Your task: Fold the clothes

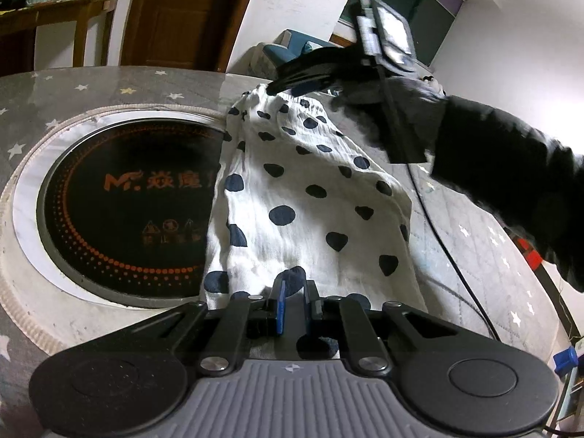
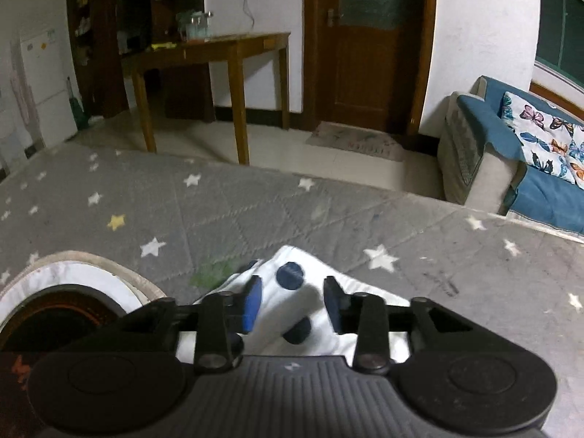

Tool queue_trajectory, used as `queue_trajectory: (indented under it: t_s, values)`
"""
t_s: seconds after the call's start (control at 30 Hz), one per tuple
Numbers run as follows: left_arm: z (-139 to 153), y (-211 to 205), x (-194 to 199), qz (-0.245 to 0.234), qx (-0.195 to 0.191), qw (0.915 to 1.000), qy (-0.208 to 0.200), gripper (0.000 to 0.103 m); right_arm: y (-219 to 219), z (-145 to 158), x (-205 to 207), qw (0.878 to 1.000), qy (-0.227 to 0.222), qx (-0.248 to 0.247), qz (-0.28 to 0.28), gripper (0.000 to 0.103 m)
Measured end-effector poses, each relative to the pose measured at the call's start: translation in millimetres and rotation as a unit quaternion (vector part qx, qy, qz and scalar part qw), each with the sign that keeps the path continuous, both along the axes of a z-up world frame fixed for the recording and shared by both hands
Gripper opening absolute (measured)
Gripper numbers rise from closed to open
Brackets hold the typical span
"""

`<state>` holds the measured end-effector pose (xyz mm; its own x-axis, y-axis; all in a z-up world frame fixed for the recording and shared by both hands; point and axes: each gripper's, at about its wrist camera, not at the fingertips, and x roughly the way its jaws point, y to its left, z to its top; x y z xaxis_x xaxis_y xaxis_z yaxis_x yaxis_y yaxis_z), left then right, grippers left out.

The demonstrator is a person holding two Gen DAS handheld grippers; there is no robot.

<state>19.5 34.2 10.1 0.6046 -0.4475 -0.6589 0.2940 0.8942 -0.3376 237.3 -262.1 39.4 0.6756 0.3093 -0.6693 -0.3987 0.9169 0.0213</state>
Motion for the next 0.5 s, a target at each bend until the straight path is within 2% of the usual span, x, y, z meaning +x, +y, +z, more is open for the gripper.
queue_trajectory:
  t_s: [0.07, 0.13, 0.3, 0.5]
  values:
    - [3, 0, -1, 0.003, 0.002, 1.0, -0.004, 0.026, -13, 5, -4, 1.0, 0.0, 0.007, -0.007, 0.04]
    - [8, 0, -4, 0.004, 0.006, 0.9999, -0.013, 0.034, -29, 4, -6, 1.0, 0.006, 0.013, -0.022, 0.044]
    - [16, 0, -12, 0.007, 0.016, 0.9996, -0.023, 0.041, -60, -7, -5, 0.998, 0.023, 0.028, -0.056, 0.046]
    - [17, -3, -12, 0.011, 0.029, 0.9993, -0.021, 0.048, -68, -23, 4, 0.996, 0.03, 0.046, -0.065, 0.05]
